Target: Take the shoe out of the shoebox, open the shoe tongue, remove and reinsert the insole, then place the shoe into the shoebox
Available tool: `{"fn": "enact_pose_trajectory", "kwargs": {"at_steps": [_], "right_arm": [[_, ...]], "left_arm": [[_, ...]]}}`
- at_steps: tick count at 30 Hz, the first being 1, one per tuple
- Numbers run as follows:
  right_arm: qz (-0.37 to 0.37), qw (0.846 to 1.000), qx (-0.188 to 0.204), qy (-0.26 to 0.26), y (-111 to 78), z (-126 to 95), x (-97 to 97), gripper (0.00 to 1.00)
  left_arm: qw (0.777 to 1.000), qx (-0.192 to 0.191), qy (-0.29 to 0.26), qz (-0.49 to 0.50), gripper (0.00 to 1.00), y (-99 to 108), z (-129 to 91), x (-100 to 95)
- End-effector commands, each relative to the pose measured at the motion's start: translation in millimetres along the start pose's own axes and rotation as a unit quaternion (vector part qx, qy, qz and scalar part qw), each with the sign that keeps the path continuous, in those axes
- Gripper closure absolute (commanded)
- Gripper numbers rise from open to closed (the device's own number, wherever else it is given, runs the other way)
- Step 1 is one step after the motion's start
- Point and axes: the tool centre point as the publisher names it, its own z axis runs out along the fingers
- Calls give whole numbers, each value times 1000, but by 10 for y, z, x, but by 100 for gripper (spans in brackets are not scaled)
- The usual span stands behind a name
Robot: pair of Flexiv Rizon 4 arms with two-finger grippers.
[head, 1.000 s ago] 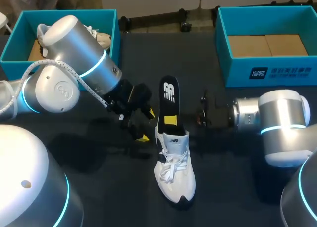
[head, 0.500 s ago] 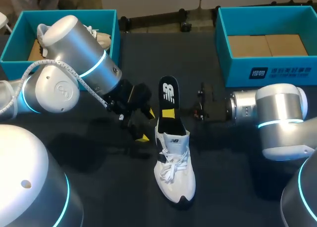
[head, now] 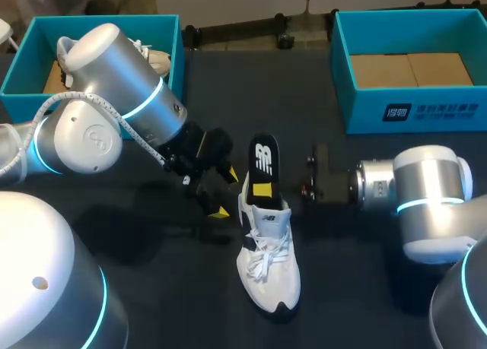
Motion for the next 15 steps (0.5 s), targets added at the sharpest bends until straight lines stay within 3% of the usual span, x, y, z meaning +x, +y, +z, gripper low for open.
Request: {"fn": "enact_pose_trajectory", "kwargs": {"at_steps": [1,7,8,10,15], "right_arm": [[8,1000,4,-11,-129,44,56,100],[12,1000,4,-16,-163,51,79,100],[8,1000,-1,-15,-147,46,94,76],[1,1000,-2,-16,-111,49,118,58],[-21,1000,2,-15,-2,78,190,58]], "left_arm": [[1000,0,0,0,0,2,9,-4],[1000,0,0,0,0,2,9,-4],[1000,0,0,0,0,2,9,-4],[1000,0,0,0,0,2,9,-4],[1000,0,0,0,0,2,9,-4]]}}
